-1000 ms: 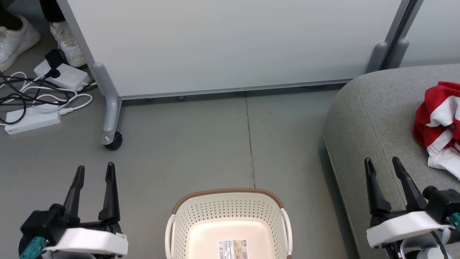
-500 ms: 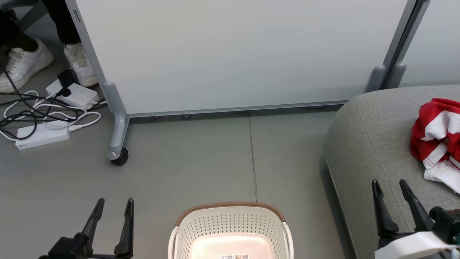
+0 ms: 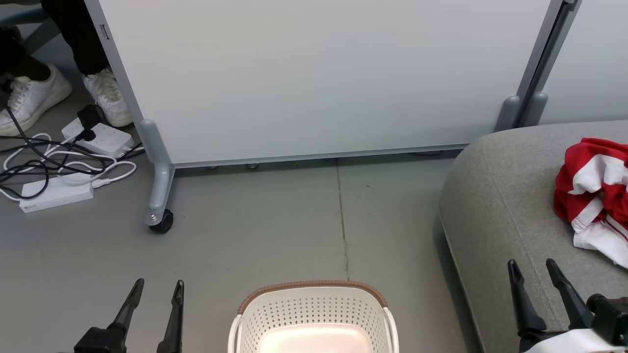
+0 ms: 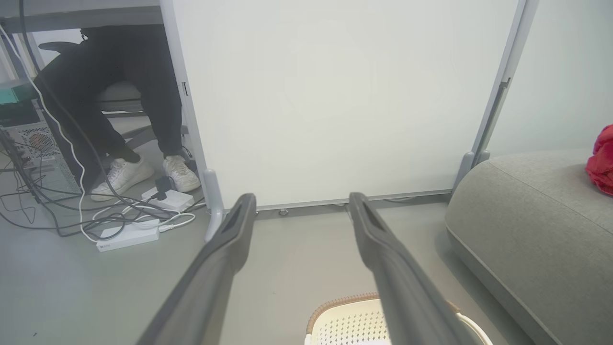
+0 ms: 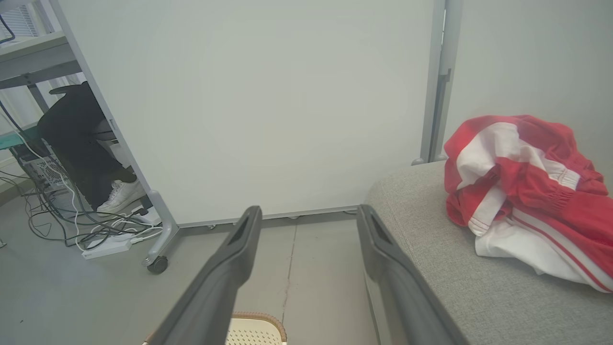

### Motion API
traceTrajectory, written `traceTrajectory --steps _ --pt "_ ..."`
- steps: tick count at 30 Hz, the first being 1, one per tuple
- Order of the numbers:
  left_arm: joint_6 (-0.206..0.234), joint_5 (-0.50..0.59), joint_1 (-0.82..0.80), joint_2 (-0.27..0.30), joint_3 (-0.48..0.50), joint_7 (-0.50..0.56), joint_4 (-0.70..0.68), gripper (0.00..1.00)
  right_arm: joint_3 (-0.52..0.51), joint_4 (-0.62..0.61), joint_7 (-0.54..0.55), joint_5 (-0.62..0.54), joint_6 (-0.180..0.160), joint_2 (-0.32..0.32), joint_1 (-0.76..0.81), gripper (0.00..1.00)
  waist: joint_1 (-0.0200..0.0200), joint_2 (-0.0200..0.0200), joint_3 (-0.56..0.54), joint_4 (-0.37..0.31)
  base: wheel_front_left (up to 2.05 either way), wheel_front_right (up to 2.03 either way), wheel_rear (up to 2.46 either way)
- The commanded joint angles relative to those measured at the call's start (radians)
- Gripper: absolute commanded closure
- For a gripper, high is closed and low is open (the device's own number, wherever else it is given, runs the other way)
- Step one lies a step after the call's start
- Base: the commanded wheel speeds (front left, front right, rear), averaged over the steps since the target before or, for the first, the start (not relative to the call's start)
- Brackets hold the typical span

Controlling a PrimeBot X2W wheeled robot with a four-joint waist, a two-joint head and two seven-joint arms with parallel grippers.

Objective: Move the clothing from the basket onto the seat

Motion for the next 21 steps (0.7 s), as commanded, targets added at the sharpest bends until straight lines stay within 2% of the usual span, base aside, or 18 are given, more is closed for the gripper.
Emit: traceTrajectory --steps 1,21 --pt "0.002 -0.008 0.009 0.006 0.003 -0.001 0.005 0.0 0.002 -0.001 0.003 0.004 0.002 -0.006 0.009 0.0 0.0 0.0 0.001 -0.001 0.0 0.0 0.0" --pt "0.003 -0.02 -0.006 0.001 -0.005 -0.003 0.019 0.0 0.006 0.004 -0.001 0.009 0.002 -0.006 0.007 0.0 0.0 0.0 -0.001 0.006 0.0 0.0 0.0"
